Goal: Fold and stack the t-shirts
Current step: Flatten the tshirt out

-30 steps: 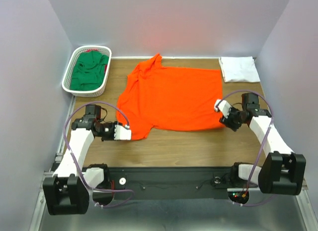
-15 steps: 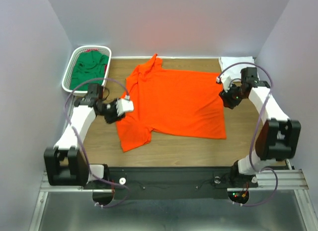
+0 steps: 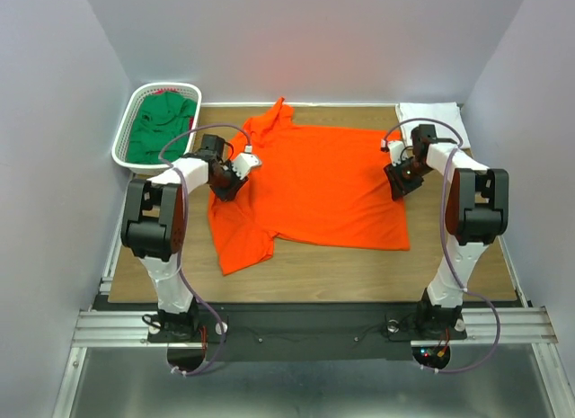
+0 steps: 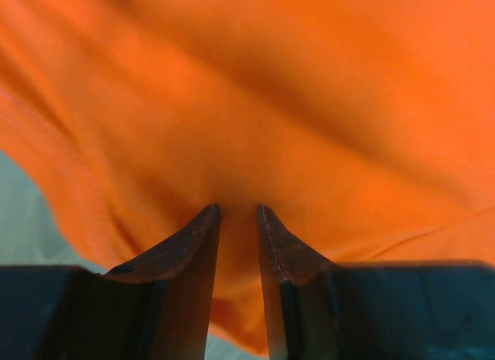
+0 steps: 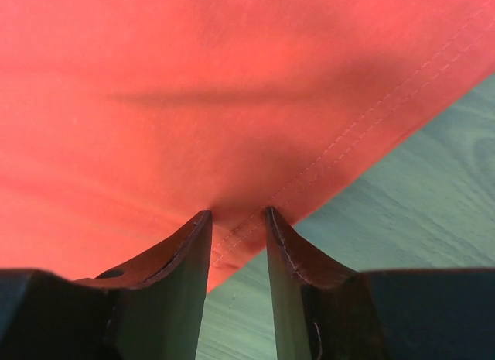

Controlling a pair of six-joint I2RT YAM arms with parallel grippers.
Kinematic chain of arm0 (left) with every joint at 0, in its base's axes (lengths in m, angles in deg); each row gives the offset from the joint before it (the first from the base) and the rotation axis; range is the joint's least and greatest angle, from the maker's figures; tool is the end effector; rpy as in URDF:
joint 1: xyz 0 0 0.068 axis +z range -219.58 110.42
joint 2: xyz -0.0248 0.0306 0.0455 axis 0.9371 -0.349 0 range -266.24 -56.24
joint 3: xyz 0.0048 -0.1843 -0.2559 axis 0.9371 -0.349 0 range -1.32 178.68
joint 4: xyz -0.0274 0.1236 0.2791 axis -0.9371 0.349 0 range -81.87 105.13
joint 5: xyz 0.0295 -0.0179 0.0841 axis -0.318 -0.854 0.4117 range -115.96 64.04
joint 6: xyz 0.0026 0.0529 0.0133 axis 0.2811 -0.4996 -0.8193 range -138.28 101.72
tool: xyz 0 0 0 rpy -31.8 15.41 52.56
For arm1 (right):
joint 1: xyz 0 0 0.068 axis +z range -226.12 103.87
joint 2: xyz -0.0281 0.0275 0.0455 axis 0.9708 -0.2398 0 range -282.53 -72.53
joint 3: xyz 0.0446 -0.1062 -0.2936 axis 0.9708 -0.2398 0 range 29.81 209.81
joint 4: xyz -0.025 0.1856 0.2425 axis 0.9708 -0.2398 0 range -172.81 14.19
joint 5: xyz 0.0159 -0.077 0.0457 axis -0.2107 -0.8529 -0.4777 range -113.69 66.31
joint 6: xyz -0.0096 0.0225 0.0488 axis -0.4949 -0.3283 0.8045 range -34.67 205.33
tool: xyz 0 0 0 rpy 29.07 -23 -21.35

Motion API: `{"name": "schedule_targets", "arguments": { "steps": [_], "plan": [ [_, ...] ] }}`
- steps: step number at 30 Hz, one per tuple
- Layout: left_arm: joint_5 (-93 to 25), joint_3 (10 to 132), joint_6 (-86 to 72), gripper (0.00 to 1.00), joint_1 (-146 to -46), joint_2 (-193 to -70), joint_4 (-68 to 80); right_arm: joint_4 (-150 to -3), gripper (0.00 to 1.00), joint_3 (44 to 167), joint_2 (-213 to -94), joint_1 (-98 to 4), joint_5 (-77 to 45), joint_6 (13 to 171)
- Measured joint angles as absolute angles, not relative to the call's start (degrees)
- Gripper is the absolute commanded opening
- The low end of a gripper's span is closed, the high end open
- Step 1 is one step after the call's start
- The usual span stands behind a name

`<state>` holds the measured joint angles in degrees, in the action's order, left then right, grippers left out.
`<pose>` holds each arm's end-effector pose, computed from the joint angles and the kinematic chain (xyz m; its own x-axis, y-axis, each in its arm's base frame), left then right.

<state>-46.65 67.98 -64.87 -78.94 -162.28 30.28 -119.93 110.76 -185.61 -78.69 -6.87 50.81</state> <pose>0.4235 -0.0829 0.1898 -0.3392 0.7447 -0.5748 0.8420 0.5128 0.1674 0.4462 -0.0094 0.1859 -0.7848 -0.5078 -0.3552 -0.5712 0.8151 0.0969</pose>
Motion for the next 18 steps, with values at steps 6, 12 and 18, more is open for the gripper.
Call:
{"name": "schedule_targets", "arguments": {
  "steps": [6, 12, 18],
  "plan": [
    [-40.18, 62.64, -66.16, 0.24, -79.60, -158.56, 29.97, -118.84, 0.40, 109.97, -185.33, -78.65, -10.52, 50.94],
    [-36.40, 50.25, -70.38, 0.25, -83.84, -147.00, 36.51, -117.83, 0.40, 99.75, -177.76, -78.32, -14.28, 45.21],
    [-37.43, 48.70, -72.91, 0.31, -85.54, -141.75, 48.09, -126.51, 0.42, 96.10, -173.55, -78.34, -15.78, 40.47]
  ]
}}
